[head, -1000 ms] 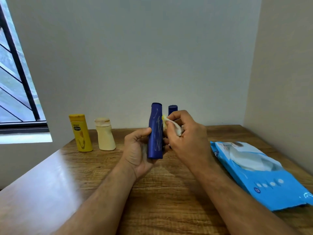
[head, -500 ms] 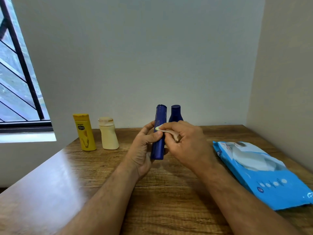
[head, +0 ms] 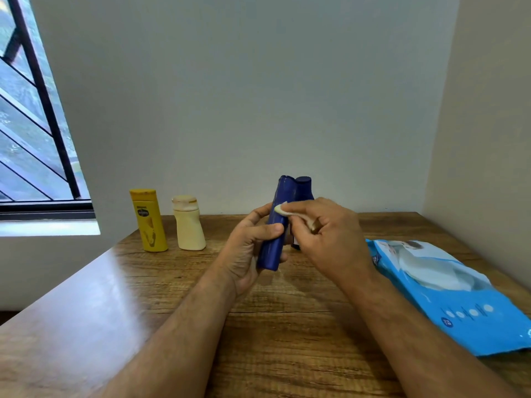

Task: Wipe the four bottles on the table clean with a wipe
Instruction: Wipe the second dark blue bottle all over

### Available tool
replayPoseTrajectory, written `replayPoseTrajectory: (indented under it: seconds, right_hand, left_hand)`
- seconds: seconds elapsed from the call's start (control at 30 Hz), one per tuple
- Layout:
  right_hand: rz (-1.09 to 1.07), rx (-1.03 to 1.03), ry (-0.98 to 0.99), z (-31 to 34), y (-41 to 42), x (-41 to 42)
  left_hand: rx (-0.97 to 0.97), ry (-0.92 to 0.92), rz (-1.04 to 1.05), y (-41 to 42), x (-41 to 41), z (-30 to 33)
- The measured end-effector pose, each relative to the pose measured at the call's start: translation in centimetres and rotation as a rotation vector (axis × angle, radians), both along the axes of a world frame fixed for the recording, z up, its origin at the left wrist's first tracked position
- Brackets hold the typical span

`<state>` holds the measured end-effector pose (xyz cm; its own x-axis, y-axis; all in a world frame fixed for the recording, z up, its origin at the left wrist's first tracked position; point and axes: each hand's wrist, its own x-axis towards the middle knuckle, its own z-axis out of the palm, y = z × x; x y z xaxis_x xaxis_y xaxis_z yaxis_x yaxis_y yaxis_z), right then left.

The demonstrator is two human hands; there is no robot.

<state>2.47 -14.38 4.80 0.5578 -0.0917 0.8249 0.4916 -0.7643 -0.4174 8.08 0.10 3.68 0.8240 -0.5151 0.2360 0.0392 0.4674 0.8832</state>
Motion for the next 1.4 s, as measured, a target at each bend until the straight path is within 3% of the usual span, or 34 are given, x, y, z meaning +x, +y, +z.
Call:
replayPoseTrajectory:
  seconds: [0.13, 0.33, 0.67, 1.0, 1.1, 1.23, 1.4]
  right_hand:
    - [0.034, -0.037, 0.041, -0.2, 0.3, 0.0]
    - [-0.180, 0.086, -0.047, 0.3, -0.8, 0.3]
    - [-0.110, -0.037, -0.100, -0.1, -0.5, 0.3]
    - [-0.030, -0.144, -0.115, -0.1, -0.6, -0.1]
    - [-0.116, -0.056, -0.135, 0.3, -0.4, 0.2]
    - [-0.148, 0.027, -0.112, 0.5, -0.7, 0.3]
    - [-0.016, -0.053, -0.057, 0.4, -0.4, -0.1]
  left_hand:
    - [0.006, -0.017, 0.012, 0.1, 0.1, 0.0]
    - [0.156, -0.119, 0.016, -0.2, 0.1, -0.4]
    - [0.316, -0.545, 0.451, -0.3, -0.6, -0.2]
    - [0.151, -0.300, 0.200, -0.4, 0.1, -0.7]
    - [0.146, -0.270, 0.130, -0.8, 0.3, -0.8]
    - [0.131, -0.238, 0.084, -1.1, 0.4, -0.8]
    - [0.034, -0.164, 0.088, -1.0, 0.0, -0.6]
